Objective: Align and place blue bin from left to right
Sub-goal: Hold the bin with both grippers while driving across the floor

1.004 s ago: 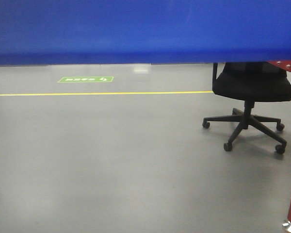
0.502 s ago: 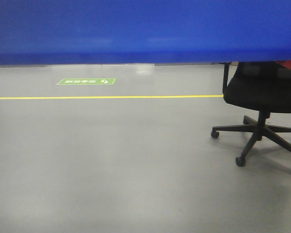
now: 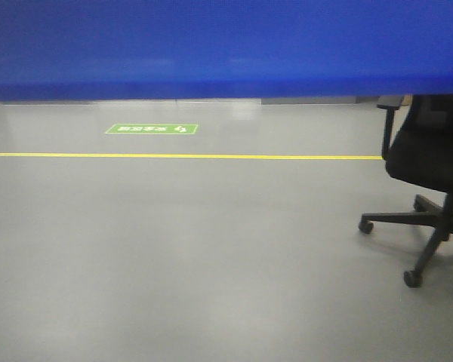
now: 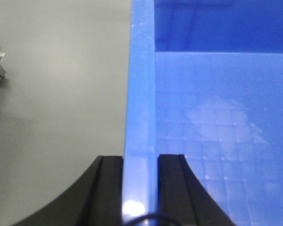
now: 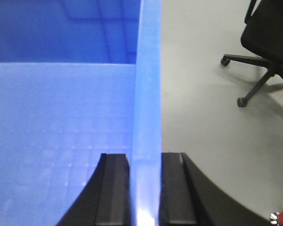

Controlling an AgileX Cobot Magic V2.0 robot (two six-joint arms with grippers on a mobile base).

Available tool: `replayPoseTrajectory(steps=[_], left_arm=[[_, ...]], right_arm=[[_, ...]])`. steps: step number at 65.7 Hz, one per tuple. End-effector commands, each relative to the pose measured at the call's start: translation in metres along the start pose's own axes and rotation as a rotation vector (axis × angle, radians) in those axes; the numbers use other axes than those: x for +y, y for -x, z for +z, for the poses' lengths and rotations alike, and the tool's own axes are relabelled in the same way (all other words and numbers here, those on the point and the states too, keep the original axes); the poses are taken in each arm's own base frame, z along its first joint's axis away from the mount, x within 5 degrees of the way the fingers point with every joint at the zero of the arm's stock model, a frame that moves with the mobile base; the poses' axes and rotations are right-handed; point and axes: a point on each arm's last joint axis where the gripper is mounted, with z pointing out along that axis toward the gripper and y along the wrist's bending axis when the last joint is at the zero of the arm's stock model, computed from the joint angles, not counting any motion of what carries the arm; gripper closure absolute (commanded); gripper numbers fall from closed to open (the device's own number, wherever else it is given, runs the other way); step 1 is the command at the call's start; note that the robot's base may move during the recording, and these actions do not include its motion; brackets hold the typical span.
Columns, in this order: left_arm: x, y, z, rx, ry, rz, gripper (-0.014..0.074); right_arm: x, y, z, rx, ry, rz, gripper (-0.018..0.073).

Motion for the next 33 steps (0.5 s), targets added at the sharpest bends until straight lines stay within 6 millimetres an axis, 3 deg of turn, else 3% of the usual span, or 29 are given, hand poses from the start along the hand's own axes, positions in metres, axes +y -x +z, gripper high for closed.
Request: replayPoseTrajectory(steps=[1, 33], left_arm=[[-0.0057, 0.0085, -0.0038, -0.086, -0.067, -0.002, 0.0707], [-0.0054, 0.0088, -0.0038, -0.090, -0.065, 0.000, 0.0707]], right_arm=[[0.0134, 0.0135, -0.0060, -0.140, 0.156, -0.010, 0.0631], [0.0134, 0.0135, -0.0060, -0.140, 0.156, -0.010, 0.0631]])
